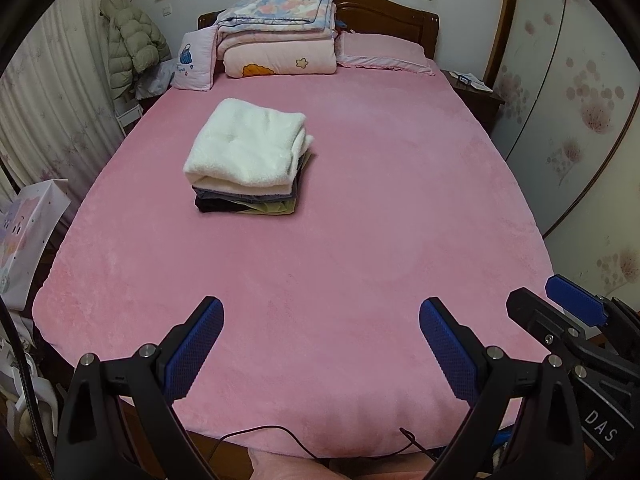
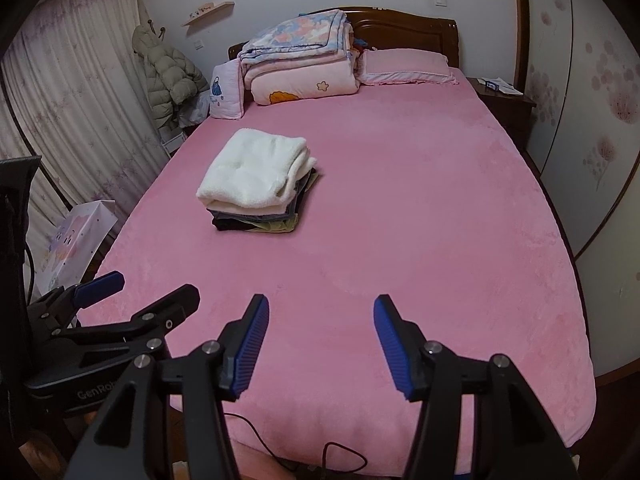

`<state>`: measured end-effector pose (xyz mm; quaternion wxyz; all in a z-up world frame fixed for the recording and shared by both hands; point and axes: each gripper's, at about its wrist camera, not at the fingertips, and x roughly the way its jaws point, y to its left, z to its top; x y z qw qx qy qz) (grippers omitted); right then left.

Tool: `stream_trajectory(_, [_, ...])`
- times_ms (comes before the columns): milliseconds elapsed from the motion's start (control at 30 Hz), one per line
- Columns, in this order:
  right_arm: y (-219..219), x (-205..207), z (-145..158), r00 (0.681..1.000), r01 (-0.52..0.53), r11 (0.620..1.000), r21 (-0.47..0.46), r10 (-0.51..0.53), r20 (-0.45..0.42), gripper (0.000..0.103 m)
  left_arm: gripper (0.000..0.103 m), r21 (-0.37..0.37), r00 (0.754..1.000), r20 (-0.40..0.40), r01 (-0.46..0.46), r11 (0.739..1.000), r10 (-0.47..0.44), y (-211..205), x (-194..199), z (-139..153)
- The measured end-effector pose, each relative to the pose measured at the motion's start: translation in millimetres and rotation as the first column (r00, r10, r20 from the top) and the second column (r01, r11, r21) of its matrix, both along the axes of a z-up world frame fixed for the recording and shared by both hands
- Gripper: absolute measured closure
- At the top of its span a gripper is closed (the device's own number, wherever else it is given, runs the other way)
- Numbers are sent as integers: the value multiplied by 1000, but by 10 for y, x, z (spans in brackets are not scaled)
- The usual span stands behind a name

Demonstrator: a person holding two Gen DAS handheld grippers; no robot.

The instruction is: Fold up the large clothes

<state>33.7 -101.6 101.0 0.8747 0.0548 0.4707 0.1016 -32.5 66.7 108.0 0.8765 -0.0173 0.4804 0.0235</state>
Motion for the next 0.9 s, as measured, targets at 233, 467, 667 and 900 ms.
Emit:
stream_trajectory(233, [-30,9,-19,1000,12,1000,2,-12,-15,48,5,16,1000,-8,9,1000,-9,-28,18,-6])
stream_trajectory(467, [-68,32,-42,999,25,1000,0,-25,-22,48,5,22,1000,-13,23,999,-23,-57,54,-4])
stream_trajectory(667, [-71,28,-49,999,30,1000,-1,-30,-26,48,5,22,999,-20,32,999,-32,-60,87,-13])
stream_trajectory(900, [-114,43,-55,999,41,999,-1,-41,-27,48,5,18,999,-22,39,999,-38,-60,136,-18])
